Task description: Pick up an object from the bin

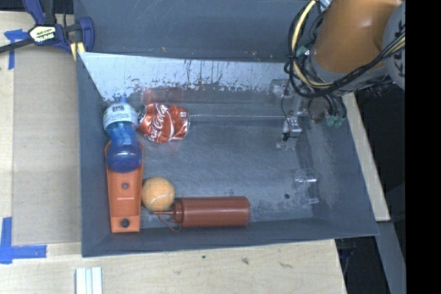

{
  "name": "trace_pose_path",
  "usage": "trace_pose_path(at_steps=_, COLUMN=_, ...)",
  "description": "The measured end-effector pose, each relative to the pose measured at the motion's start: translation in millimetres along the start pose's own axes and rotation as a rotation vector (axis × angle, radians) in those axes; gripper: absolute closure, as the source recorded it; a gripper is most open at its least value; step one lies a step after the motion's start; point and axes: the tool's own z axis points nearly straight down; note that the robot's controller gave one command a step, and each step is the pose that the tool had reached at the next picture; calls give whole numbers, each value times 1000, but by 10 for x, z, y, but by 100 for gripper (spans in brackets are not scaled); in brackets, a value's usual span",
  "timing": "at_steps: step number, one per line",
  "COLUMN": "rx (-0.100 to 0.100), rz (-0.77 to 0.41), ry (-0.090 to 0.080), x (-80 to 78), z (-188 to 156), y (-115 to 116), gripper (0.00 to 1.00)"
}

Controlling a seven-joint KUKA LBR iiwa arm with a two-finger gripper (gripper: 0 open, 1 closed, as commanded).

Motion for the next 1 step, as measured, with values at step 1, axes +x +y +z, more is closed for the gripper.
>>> trace_pose_path(at_steps=1, rx=1, rz=-2, ry=-8, x=-13, z=-52, y=3, gripper=0)
